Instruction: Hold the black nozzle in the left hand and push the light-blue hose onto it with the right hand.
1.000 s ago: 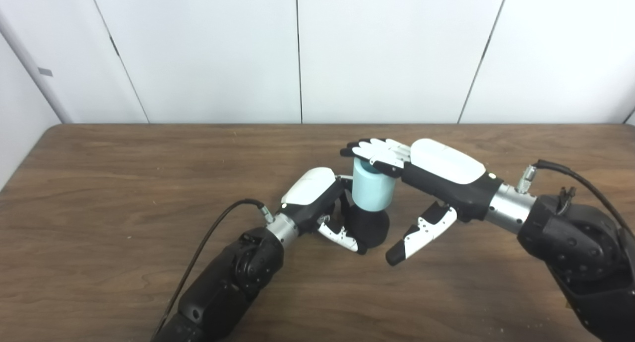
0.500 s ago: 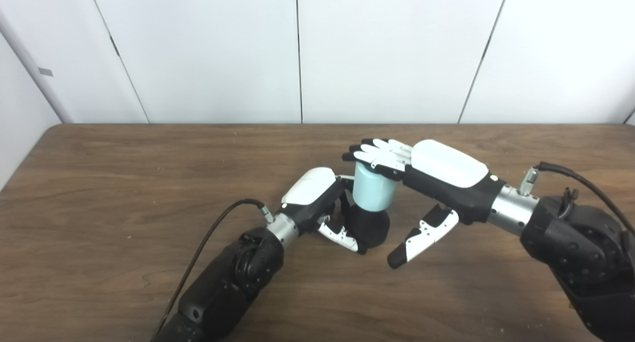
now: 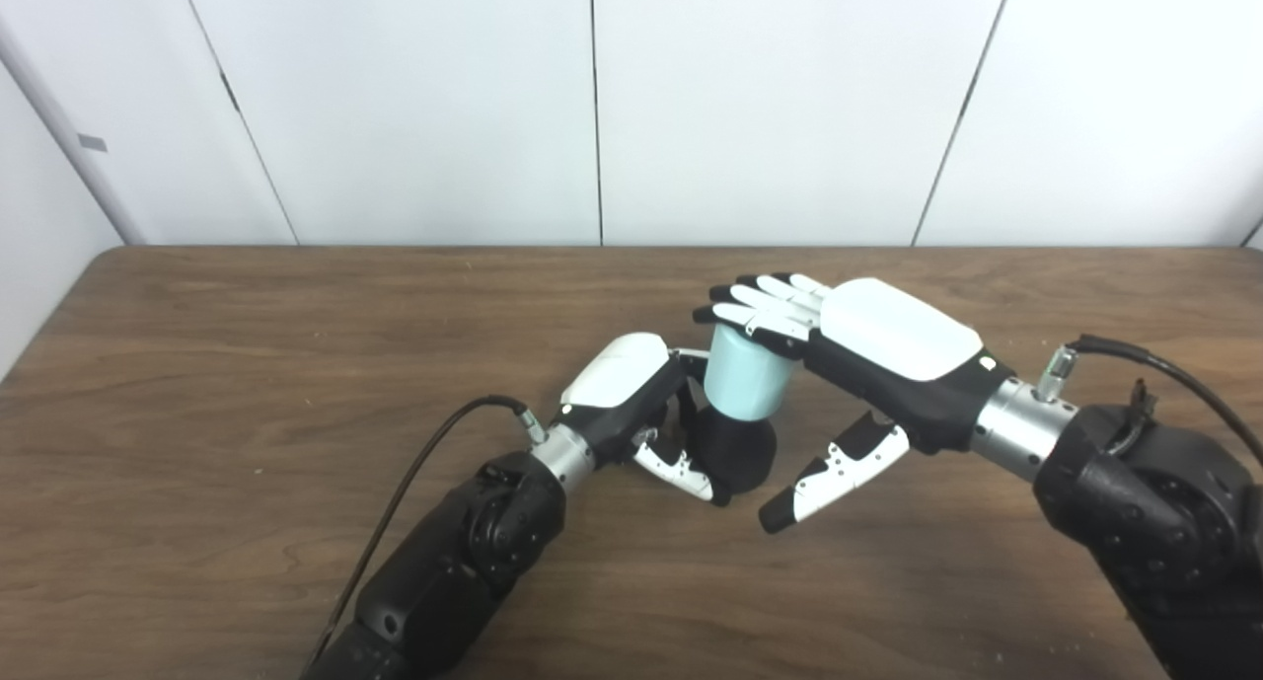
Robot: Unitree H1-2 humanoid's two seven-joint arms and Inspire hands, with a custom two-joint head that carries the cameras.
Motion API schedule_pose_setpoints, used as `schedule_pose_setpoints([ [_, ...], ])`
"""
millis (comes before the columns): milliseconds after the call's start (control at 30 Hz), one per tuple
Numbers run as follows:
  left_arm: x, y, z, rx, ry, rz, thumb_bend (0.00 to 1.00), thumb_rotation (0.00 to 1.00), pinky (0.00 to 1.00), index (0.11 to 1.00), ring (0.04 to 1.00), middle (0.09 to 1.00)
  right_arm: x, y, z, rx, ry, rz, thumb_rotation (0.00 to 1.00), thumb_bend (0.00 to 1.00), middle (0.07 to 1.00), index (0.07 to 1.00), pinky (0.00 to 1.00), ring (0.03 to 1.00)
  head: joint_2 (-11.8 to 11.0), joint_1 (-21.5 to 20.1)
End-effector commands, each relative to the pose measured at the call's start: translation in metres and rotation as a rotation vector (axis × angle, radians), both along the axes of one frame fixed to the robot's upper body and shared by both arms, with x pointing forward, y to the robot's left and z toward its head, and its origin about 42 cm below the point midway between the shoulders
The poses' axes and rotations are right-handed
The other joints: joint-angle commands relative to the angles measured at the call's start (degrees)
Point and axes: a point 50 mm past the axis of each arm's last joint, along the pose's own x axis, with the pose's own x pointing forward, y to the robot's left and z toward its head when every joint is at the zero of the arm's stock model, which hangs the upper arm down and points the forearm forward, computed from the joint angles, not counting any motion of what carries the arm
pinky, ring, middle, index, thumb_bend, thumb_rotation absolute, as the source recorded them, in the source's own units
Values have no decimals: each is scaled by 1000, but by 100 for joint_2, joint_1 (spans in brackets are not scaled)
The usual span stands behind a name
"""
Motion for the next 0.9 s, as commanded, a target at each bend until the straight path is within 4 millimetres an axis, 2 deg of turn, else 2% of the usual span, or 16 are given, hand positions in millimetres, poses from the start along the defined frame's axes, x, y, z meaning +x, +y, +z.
schedule_pose_setpoints([
  [0,-3,23,-28,140,99,46,523,0,457,513,459,434,0,-8,-12,-87,123,-20,592,752,976,943,1000,987,1,2],
  [200,-5,22,-30,142,94,52,523,0,394,512,434,427,0,-5,-23,-67,168,0,550,747,988,952,1000,994,24,21],
  [533,-2,24,-26,149,99,52,524,0,489,511,461,439,-7,3,-34,-85,175,60,578,748,997,965,1000,1000,22,35],
  [867,0,27,-21,150,91,47,525,0,496,503,467,448,-9,3,-39,-122,192,123,624,774,1000,971,1000,1000,42,26],
])
